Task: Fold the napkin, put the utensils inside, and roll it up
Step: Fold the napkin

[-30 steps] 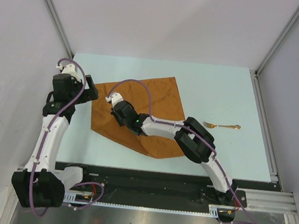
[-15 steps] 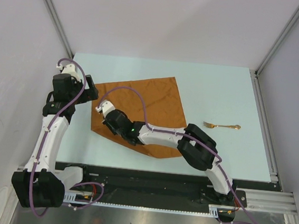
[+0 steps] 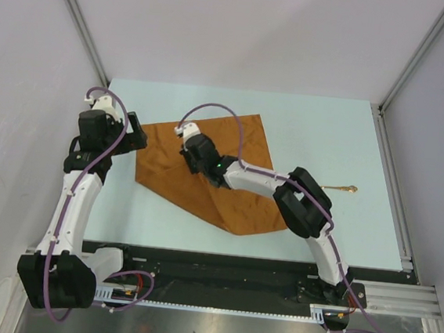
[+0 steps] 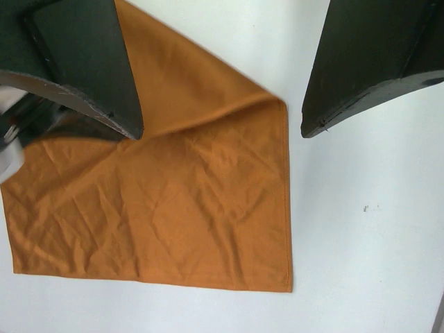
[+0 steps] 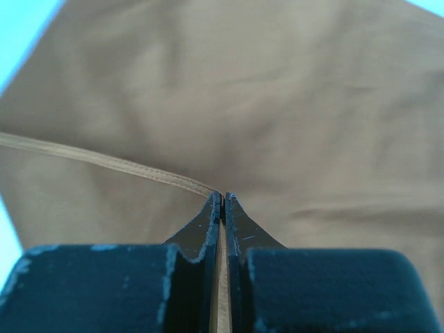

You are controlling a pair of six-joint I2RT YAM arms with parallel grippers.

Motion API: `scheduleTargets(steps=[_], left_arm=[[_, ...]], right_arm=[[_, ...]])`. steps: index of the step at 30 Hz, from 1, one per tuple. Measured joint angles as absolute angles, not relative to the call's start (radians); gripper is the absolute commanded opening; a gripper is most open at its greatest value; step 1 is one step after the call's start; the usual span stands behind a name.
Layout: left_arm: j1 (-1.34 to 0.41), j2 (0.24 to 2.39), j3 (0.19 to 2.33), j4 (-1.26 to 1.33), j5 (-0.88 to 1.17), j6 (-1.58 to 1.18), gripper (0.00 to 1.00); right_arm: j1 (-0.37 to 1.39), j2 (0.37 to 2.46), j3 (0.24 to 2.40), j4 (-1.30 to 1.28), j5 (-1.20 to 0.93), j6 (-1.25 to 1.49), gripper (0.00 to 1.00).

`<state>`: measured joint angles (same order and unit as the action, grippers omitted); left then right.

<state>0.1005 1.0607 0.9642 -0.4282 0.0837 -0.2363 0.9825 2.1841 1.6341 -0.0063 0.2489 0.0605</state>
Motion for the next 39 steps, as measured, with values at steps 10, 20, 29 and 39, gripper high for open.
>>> scheduleTargets(steps=[10, 20, 29, 39], left_arm=[[0.101, 1.106, 0.954, -0.421, 0.107, -0.246, 1.0], [0.101, 1.131, 0.948, -0.408, 0.12, -0.246, 1.0], [0.101, 1.145, 0.948, -0.404, 0.12, -0.246, 1.0], [0.101, 1.146, 0.948, -0.404, 0.12, -0.245, 1.0]], right_arm=[[0.749, 2.256, 1.75, -0.031, 0.14, 0.105, 0.0], [0.596, 2.366, 1.928, -0.097, 0.083, 0.131, 0.0], [0.507, 2.437, 2.035, -0.13, 0.071, 0.15, 0.0], [0.457, 2.487, 2.061, -0.159, 0.085, 0.165, 0.0]])
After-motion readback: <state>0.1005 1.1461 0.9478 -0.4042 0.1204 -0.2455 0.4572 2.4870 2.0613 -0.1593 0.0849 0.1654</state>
